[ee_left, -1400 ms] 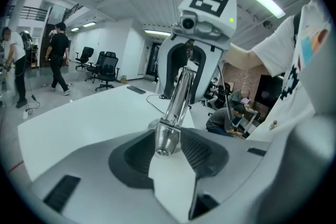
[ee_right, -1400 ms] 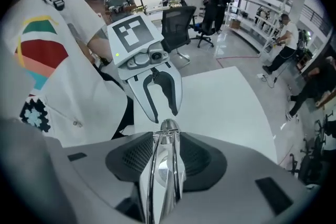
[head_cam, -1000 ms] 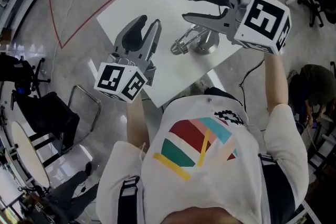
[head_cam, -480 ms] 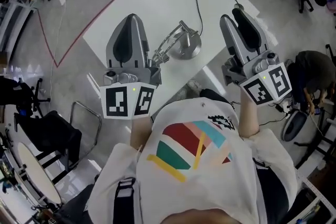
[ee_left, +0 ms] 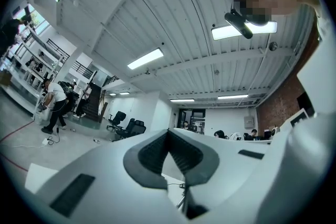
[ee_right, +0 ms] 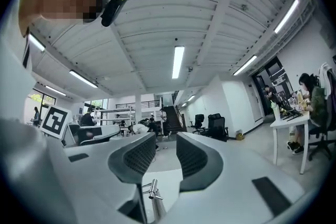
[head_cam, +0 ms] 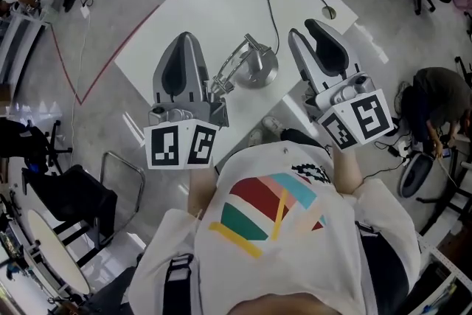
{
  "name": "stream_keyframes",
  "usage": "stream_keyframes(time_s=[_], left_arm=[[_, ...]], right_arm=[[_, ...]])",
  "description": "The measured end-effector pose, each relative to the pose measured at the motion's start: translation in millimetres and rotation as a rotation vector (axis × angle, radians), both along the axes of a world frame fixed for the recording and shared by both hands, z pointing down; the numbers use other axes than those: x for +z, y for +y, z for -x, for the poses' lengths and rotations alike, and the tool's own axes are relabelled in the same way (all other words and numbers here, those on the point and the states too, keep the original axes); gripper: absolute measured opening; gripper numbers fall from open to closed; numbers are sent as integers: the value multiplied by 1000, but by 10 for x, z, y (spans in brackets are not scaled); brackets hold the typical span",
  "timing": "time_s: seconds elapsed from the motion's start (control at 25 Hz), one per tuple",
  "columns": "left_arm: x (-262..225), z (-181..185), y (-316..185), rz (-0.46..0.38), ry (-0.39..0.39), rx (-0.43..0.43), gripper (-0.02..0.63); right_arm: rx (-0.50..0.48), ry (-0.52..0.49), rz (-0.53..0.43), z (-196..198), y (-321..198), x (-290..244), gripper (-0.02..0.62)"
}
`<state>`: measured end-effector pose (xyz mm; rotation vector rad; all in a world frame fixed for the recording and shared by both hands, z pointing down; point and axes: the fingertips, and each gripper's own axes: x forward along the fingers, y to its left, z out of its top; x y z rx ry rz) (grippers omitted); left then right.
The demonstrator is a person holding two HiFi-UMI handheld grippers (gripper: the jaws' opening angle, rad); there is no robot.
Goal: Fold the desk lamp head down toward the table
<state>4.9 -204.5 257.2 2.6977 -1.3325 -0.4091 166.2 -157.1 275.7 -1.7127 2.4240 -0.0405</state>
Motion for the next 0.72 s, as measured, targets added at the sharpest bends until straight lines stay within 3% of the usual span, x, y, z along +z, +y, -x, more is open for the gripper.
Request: stream_keyframes(time_s=[0.72], left_arm=[[124,-125,46,17,-31,35,44]], right_arm=[[32,9,26,-111,115,132,132]])
